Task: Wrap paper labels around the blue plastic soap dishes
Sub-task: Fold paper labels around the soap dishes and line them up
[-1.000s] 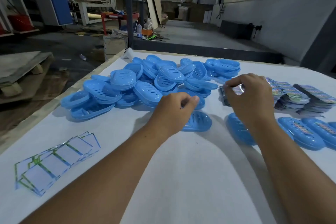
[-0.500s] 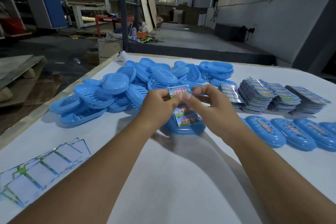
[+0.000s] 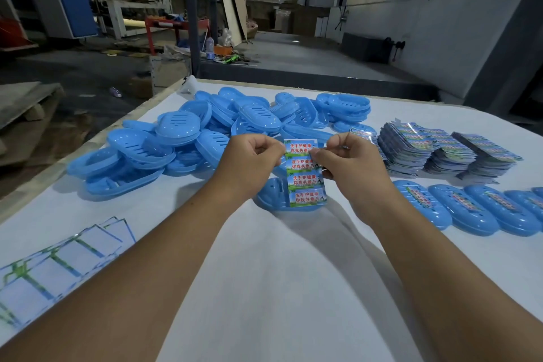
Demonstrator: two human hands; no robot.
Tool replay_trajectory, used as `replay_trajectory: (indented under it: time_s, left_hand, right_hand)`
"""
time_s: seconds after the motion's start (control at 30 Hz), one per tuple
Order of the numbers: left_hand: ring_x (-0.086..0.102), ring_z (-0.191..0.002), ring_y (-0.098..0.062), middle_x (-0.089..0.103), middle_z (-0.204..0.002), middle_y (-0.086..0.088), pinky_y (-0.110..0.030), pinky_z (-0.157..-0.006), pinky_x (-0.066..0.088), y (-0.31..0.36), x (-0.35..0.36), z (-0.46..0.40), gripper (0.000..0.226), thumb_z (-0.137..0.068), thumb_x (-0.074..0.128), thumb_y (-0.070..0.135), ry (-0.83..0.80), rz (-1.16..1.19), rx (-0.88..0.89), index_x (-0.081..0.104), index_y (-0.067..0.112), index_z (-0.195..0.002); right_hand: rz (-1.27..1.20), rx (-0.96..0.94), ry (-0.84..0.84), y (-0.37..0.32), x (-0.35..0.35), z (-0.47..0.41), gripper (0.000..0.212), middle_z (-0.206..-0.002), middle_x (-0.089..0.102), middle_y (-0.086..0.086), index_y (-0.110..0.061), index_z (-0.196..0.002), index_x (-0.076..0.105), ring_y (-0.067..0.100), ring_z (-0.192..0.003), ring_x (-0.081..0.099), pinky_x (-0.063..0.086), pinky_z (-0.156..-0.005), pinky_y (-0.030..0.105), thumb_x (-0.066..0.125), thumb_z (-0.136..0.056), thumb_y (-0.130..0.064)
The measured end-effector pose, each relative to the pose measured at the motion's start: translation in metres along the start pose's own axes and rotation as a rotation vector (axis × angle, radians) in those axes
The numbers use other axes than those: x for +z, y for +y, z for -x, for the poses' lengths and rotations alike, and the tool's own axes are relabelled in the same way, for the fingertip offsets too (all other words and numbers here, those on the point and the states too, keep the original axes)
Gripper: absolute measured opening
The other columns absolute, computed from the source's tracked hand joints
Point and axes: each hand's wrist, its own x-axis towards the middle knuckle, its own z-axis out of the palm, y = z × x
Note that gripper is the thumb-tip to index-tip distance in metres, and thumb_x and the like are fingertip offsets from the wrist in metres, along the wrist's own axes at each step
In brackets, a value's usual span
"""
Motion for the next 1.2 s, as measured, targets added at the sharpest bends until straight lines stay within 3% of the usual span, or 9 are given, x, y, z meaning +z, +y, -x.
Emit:
replay_trajectory:
  time_s: [0.07, 0.13, 0.23, 0.4, 0.63, 0.8, 0.9, 1.1, 1.2]
  left_hand:
    - [0.060, -0.055, 0.008, 0.066, -0.058, 0.017, -0.006, -0.048, 0.041, 0.001, 0.000, 0.001, 0.030, -0.094, 0.063, 0.020, -0.010, 0.004, 0.002, 0.066, 0.022, -0.064]
    - [0.062, -0.058, 0.006, 0.069, -0.062, 0.012, -0.009, -0.052, 0.047, 0.002, 0.001, 0.002, 0.026, -0.095, 0.064, 0.022, -0.032, 0.017, 0.000, 0.069, 0.020, -0.069]
    - [0.064, -0.065, -0.001, 0.073, -0.073, 0.003, -0.020, -0.065, 0.055, 0.002, 0.003, 0.004, 0.021, -0.095, 0.065, 0.024, -0.064, 0.032, 0.013, 0.073, 0.019, -0.077]
    - [0.067, -0.072, -0.017, 0.074, -0.080, -0.006, -0.032, -0.073, 0.056, 0.003, 0.005, 0.007, 0.016, -0.096, 0.066, 0.022, -0.064, 0.009, 0.053, 0.075, 0.019, -0.083]
    - [0.063, -0.069, -0.007, 0.073, -0.078, -0.002, -0.023, -0.067, 0.054, 0.002, 0.005, 0.007, 0.015, -0.096, 0.066, 0.023, -0.067, 0.005, 0.071, 0.075, 0.017, -0.085]
    - [0.056, -0.058, -0.005, 0.070, -0.068, -0.001, -0.028, -0.058, 0.050, -0.001, 0.004, 0.001, 0.022, -0.092, 0.065, 0.022, 0.015, -0.058, 0.044, 0.071, 0.018, -0.071]
    - [0.051, -0.051, 0.001, 0.063, -0.055, 0.012, -0.016, -0.051, 0.042, -0.003, -0.001, -0.003, 0.022, -0.090, 0.063, 0.022, 0.054, -0.151, 0.033, 0.070, 0.017, -0.070]
    - [0.049, -0.050, -0.003, 0.054, -0.046, 0.016, -0.025, -0.054, 0.038, -0.001, -0.016, -0.005, 0.029, -0.088, 0.060, 0.024, 0.126, -0.259, -0.007, 0.059, 0.016, -0.060]
    - [0.053, -0.050, -0.005, 0.053, -0.046, 0.012, -0.022, -0.048, 0.041, 0.004, -0.026, -0.004, 0.032, -0.088, 0.059, 0.026, 0.165, -0.301, -0.010, 0.055, 0.014, -0.059]
  right_hand:
    - [0.010, -0.008, 0.007, 0.000, 0.000, 0.000, 0.020, -0.084, 0.073, 0.010, -0.017, -0.084, 0.057, 0.028, -0.082, 0.073, 0.057, -0.068, 0.032, 0.076, -0.089, -0.011]
    - [0.135, -0.095, 0.033, 0.002, 0.001, 0.001, 0.017, -0.084, 0.073, 0.001, -0.019, -0.083, 0.062, 0.014, -0.073, 0.067, 0.053, -0.062, 0.025, 0.078, -0.087, -0.015]
    - [0.362, -0.271, 0.011, 0.003, 0.003, 0.005, 0.013, -0.070, 0.068, -0.013, -0.024, -0.076, 0.070, 0.002, -0.055, 0.053, 0.043, -0.053, 0.017, 0.079, -0.085, -0.026]
    - [0.376, -0.343, -0.053, -0.001, 0.006, 0.013, 0.021, -0.058, 0.064, -0.016, -0.027, -0.071, 0.076, 0.001, -0.049, 0.048, 0.037, -0.050, 0.014, 0.075, -0.087, -0.041]
    - [0.287, -0.274, -0.071, -0.004, 0.006, 0.013, 0.023, -0.053, 0.062, -0.014, -0.029, -0.065, 0.075, -0.001, -0.049, 0.048, 0.040, -0.050, 0.014, 0.075, -0.088, -0.032]
    - [0.117, -0.134, -0.084, -0.008, 0.002, 0.011, 0.021, -0.062, 0.071, -0.009, -0.027, -0.065, 0.079, -0.002, -0.051, 0.055, 0.042, -0.049, 0.011, 0.079, -0.086, -0.027]
    - [0.088, -0.033, -0.101, -0.009, -0.003, 0.009, 0.017, -0.069, 0.072, -0.006, -0.026, -0.069, 0.081, 0.003, -0.058, 0.053, 0.042, -0.052, 0.018, 0.079, -0.085, -0.030]
    - [-0.090, 0.107, -0.131, -0.012, -0.011, 0.007, 0.013, -0.067, 0.062, -0.005, -0.015, -0.072, 0.078, 0.009, -0.058, 0.046, 0.037, -0.047, 0.019, 0.082, -0.080, -0.024]
    - [-0.258, 0.156, -0.126, -0.015, -0.014, 0.005, 0.009, -0.066, 0.058, -0.004, -0.014, -0.073, 0.078, 0.010, -0.056, 0.044, 0.031, -0.044, 0.019, 0.081, -0.081, -0.019]
